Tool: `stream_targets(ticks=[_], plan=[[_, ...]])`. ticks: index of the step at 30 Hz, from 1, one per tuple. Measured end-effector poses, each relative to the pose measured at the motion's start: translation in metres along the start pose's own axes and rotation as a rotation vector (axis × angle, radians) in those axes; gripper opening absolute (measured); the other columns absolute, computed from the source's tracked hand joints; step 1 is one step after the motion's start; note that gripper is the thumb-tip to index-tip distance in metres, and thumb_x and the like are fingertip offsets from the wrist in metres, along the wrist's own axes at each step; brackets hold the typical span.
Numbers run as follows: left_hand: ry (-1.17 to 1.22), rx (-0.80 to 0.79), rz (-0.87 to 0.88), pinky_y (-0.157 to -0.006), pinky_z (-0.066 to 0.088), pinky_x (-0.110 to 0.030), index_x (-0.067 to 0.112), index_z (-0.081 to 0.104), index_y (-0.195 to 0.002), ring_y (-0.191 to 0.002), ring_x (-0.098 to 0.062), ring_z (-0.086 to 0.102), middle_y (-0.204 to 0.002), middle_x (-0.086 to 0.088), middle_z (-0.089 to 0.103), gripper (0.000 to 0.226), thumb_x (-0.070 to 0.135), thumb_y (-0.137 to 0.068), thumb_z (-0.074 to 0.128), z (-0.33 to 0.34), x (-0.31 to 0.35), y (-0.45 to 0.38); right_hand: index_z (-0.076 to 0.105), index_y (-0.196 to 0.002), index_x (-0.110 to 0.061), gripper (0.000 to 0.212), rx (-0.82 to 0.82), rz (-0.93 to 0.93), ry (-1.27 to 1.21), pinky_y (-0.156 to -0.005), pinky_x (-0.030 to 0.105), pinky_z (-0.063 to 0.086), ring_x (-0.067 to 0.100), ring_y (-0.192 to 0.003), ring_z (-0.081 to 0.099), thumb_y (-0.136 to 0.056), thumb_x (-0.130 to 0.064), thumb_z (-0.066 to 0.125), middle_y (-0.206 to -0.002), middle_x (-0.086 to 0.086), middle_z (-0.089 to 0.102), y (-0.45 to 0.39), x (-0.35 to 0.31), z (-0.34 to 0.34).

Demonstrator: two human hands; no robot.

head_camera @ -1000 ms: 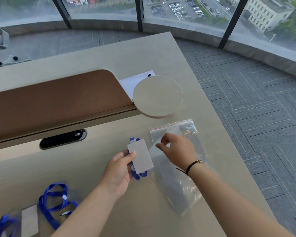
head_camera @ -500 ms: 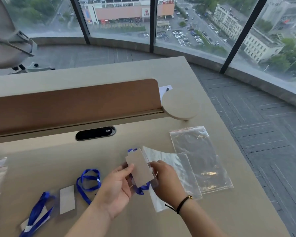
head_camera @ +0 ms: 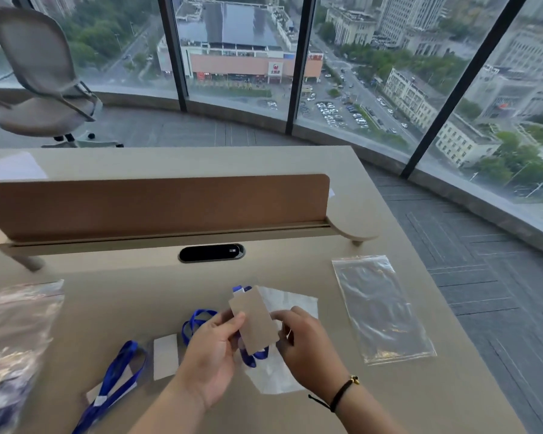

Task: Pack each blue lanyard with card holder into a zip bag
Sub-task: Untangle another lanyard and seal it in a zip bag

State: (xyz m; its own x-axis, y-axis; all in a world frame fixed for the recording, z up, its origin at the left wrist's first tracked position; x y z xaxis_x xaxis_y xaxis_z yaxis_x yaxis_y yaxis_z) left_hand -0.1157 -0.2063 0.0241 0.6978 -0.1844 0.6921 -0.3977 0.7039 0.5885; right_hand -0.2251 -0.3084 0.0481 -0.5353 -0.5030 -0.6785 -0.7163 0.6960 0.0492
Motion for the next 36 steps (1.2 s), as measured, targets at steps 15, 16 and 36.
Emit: stream_targets(ticks=[15, 16, 36], plan=[[-0.688, 0.145, 0.218, -0.060, 0.061, -0.036, 0.031, 0.068, -0.100, -0.087, -0.012, 0.070, -0.087, 0.016, 0.076, 0.008, 0.033, -0.095, 0.062, -0.030, 0.014, 0.022, 0.056, -0.136, -0.023, 0.045, 0.051, -0.053, 0.053, -0.076, 0.004, 0.034, -0.006, -0.078, 0.045, -0.092, -0.016, 0.050, -0.088, -0.017, 0.052, 0.003, -0.044, 0.011], [-0.717, 0.130, 0.209, -0.059, 0.060, -0.034, 0.032, 0.068, -0.103, -0.087, -0.012, 0.070, -0.089, 0.015, 0.076, 0.011, 0.031, -0.096, 0.060, -0.030, 0.011, 0.020, 0.054, -0.137, -0.022, 0.046, 0.049, -0.056, 0.058, -0.075, 0.005, 0.034, -0.003, -0.080, 0.045, -0.092, -0.016, 0.049, -0.091, -0.015, 0.053, 0.003, -0.045, 0.012], [-0.874, -0.034, 0.046, -0.072, 0.042, -0.035, 0.015, 0.054, -0.076, -0.075, -0.014, 0.048, -0.076, 0.000, 0.052, 0.020, 0.021, -0.094, 0.046, -0.019, -0.019, -0.006, 0.051, -0.141, -0.020, 0.049, 0.068, -0.054, 0.048, -0.081, 0.016, 0.041, 0.003, -0.082, 0.045, -0.093, -0.012, 0.048, -0.098, -0.007, 0.055, 0.013, -0.046, 0.011]])
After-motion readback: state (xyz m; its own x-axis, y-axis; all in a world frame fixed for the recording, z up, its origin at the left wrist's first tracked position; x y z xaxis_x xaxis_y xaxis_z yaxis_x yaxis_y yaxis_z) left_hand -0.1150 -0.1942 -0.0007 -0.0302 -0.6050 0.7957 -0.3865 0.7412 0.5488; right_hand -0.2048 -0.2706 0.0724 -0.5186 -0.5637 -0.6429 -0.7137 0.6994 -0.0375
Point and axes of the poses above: each hand's wrist, its own y-axis away from the middle knuckle, its own z-axis out of the palm, x = y × z, the point moved 9 cm from there along -y, towards the middle knuckle
